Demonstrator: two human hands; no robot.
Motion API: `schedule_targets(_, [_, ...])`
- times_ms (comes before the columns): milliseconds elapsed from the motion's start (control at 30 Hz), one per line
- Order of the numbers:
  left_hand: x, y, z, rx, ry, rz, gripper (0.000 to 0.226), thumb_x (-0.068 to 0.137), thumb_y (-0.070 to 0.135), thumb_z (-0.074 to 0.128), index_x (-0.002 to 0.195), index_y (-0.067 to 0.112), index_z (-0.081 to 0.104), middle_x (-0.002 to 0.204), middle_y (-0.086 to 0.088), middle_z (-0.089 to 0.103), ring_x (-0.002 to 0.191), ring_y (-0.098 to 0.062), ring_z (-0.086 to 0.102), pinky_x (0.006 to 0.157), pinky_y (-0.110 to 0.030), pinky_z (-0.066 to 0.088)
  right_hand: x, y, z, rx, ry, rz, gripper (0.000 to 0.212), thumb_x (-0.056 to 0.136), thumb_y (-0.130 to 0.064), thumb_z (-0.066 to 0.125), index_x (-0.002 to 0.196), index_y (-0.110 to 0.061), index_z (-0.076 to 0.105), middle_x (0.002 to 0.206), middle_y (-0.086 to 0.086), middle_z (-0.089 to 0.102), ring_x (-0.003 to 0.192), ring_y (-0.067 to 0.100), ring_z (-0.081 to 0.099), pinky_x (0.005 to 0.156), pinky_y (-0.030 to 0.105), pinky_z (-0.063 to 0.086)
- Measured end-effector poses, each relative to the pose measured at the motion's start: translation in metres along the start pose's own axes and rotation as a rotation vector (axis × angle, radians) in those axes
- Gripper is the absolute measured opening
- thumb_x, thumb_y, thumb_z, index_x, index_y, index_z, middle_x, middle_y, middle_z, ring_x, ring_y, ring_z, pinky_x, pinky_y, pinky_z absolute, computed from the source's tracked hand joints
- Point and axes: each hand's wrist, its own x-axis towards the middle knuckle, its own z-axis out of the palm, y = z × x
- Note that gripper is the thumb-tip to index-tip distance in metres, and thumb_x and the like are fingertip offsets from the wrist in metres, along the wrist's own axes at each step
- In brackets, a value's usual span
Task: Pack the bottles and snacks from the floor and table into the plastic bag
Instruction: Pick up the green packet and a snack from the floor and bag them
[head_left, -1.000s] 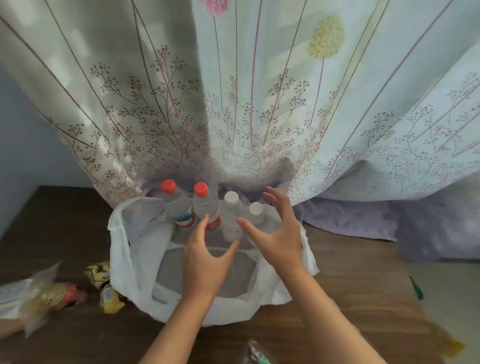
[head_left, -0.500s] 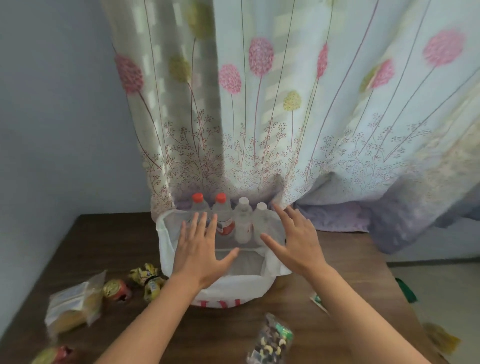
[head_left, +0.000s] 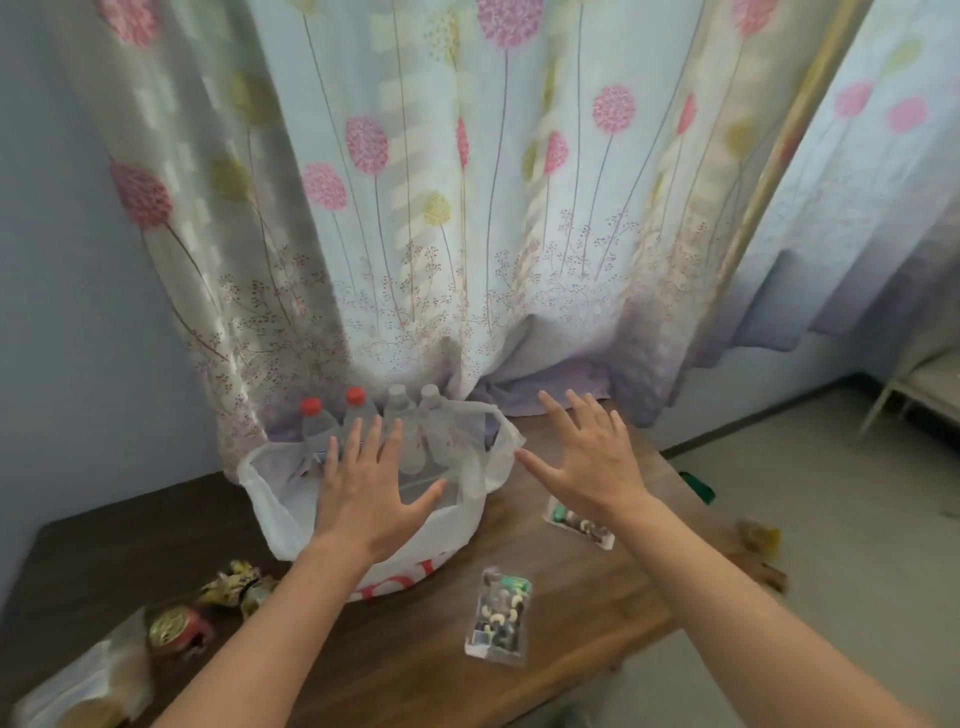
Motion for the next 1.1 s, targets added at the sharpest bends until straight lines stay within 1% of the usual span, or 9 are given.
schedule_targets(100, [0.01, 0.032, -0.004, -0.021, 0.004, 0.079, 0.11, 0.077, 0.09, 0.01, 0.164, 0.025, -0.004, 0.172, -0.003, -0.007, 0.157, -0.022, -0.015, 0.126, -0.048, -0.01, -0.018, 0.03, -0.02, -0.048, 0.027, 0.068, 0.093, 0.082, -0.087, 0.021, 0.161, -0.04, 0.01, 0.17, 0.006, 0.017, 0.158, 0.028, 0.007, 0.126, 0.054, 0.007])
schedule_targets(233, [0.026, 0.086, -0.008, -0.062, 0.002, 0.195, 0.11, 0.076, 0.089, 0.01, 0.164, 0.024, 0.002, 0.172, -0.003, -0.004, 0.157, -0.023, -0.013, 0.127, -0.046, -0.008, -0.045, 0.075, -0.045, -0.078, 0.061, 0.154, 0.089, 0.087, -0.084, 0.027, 0.162, -0.038, 0.01, 0.171, 0.007, 0.015, 0.158, 0.028, 0.004, 0.127, 0.054, 0.004])
schedule_targets(300, [0.031, 0.117, -0.01, -0.071, -0.004, 0.252, 0.11, 0.076, 0.09, 0.01, 0.164, 0.024, 0.002, 0.172, -0.002, -0.003, 0.157, -0.022, -0.012, 0.127, -0.045, -0.007, -0.058, 0.1, -0.057, -0.094, 0.072, 0.201, 0.091, 0.086, -0.085, 0.024, 0.162, -0.039, 0.01, 0.171, 0.006, 0.014, 0.158, 0.027, 0.004, 0.126, 0.054, 0.003])
schedule_targets(467, [0.041, 0.204, -0.007, -0.039, -0.011, 0.373, 0.114, 0.072, 0.091, 0.006, 0.164, 0.023, 0.002, 0.172, -0.003, -0.001, 0.157, -0.021, -0.012, 0.126, -0.044, -0.009, -0.096, 0.177, -0.085, -0.102, 0.119, 0.327, 0.097, 0.078, -0.089, 0.015, 0.162, -0.04, 0.013, 0.17, 0.005, 0.018, 0.158, 0.027, 0.006, 0.126, 0.055, 0.006])
schedule_targets(633, [0.039, 0.305, 0.004, -0.072, 0.01, 0.442, 0.111, 0.077, 0.089, 0.011, 0.164, 0.022, 0.005, 0.172, -0.004, 0.001, 0.158, -0.022, -0.01, 0.127, -0.043, -0.008, -0.145, 0.27, -0.12, -0.133, 0.126, 0.404, 0.097, 0.079, -0.088, 0.016, 0.162, -0.038, 0.014, 0.169, 0.006, 0.021, 0.157, 0.028, 0.009, 0.126, 0.055, 0.01])
schedule_targets(800, [0.026, 0.413, 0.013, -0.115, 0.012, 0.499, 0.108, 0.079, 0.09, 0.008, 0.164, 0.025, 0.002, 0.172, -0.002, -0.001, 0.158, -0.023, -0.01, 0.127, -0.045, -0.006, -0.192, 0.362, -0.161, -0.16, 0.122, 0.46, 0.098, 0.078, -0.087, 0.013, 0.162, -0.036, 0.013, 0.169, 0.006, 0.021, 0.157, 0.028, 0.011, 0.126, 0.053, 0.011])
schedule_targets(867, [0.022, 0.452, 0.017, -0.134, 0.017, 0.522, 0.106, 0.081, 0.091, 0.012, 0.164, 0.026, 0.004, 0.172, -0.002, 0.002, 0.158, -0.023, -0.008, 0.128, -0.046, -0.004, -0.207, 0.392, -0.176, -0.167, 0.129, 0.482, 0.099, 0.078, -0.087, 0.014, 0.162, -0.036, 0.013, 0.169, 0.006, 0.022, 0.157, 0.028, 0.011, 0.126, 0.053, 0.011])
schedule_targets(933, [0.017, 0.489, 0.021, -0.131, 0.015, 0.547, 0.104, 0.083, 0.09, 0.014, 0.164, 0.026, 0.004, 0.172, -0.002, 0.003, 0.158, -0.023, -0.006, 0.127, -0.045, -0.005, -0.222, 0.42, -0.188, -0.175, 0.142, 0.505, 0.099, 0.077, -0.087, 0.015, 0.162, -0.036, 0.014, 0.169, 0.006, 0.022, 0.157, 0.027, 0.011, 0.126, 0.053, 0.011])
schedule_targets(1100, [0.014, 0.57, 0.022, -0.109, -0.005, 0.608, 0.102, 0.084, 0.088, 0.017, 0.164, 0.027, 0.001, 0.172, -0.003, 0.002, 0.158, -0.024, -0.007, 0.127, -0.044, -0.006, -0.25, 0.475, -0.211, -0.163, 0.163, 0.566, 0.099, 0.077, -0.087, 0.015, 0.162, -0.037, 0.014, 0.169, 0.006, 0.021, 0.157, 0.027, 0.011, 0.126, 0.053, 0.011])
